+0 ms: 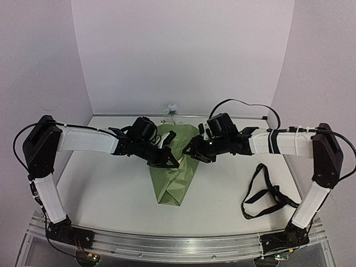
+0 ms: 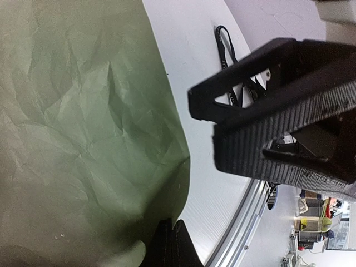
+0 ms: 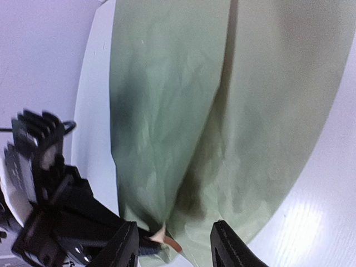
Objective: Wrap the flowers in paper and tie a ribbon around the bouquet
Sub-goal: Fold the two-thirds-folded wrapping paper at the center of the board.
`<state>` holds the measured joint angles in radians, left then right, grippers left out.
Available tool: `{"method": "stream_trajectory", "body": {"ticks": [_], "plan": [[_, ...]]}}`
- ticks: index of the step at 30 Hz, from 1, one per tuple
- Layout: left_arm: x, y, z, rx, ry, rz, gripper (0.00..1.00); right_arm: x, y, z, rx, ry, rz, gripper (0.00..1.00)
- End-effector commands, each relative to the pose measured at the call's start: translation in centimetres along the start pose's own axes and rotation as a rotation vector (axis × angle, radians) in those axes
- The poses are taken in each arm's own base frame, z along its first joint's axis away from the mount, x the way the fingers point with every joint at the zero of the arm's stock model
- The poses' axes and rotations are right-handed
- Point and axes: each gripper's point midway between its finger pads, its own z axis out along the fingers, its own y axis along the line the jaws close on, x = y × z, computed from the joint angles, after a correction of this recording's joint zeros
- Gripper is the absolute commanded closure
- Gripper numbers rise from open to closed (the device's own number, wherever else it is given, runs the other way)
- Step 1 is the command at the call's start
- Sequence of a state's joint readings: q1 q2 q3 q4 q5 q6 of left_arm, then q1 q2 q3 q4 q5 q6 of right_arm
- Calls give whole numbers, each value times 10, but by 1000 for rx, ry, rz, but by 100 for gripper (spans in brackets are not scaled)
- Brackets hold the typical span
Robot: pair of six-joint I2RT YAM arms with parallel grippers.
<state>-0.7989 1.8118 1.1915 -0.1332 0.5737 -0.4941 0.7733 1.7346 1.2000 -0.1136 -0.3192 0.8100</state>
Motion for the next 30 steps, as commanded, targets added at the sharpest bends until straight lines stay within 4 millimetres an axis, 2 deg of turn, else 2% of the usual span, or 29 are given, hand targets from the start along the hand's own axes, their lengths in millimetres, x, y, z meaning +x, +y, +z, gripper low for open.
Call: {"method": "stream_trajectory", "body": {"ticks": [1, 6, 10, 12, 14, 17, 19, 21, 25, 30], "plan": [[-12, -12, 3, 10, -10, 49, 100, -23, 17, 14, -67, -23, 65, 53], [-12, -15, 9, 8, 0, 67, 100, -25, 10, 30, -53, -10, 91, 60], [-8, -13, 13, 1, 10, 61, 100, -27, 1, 30, -54, -17, 95, 78], [-6, -14, 13, 5, 9, 58, 97, -27, -2, 30, -66, -8, 84, 91], [-6, -16, 11, 11, -2, 53, 87, -26, -6, 33, -77, 11, 76, 100], [-7, -21, 3, 13, -34, 49, 65, -25, -9, 37, -115, 28, 42, 100], [-6, -24, -4, 13, -51, 44, 57, -24, -14, 37, -127, 33, 24, 100], [-4, -26, -13, 16, -73, 37, 54, -21, -20, 38, -134, 40, 3, 100], [6, -21, -17, 6, -72, 9, 61, -14, -23, 36, -152, 53, -41, 100], [35, -3, -3, 13, 10, -65, 79, -14, -39, 39, -123, 47, -39, 100]]}}
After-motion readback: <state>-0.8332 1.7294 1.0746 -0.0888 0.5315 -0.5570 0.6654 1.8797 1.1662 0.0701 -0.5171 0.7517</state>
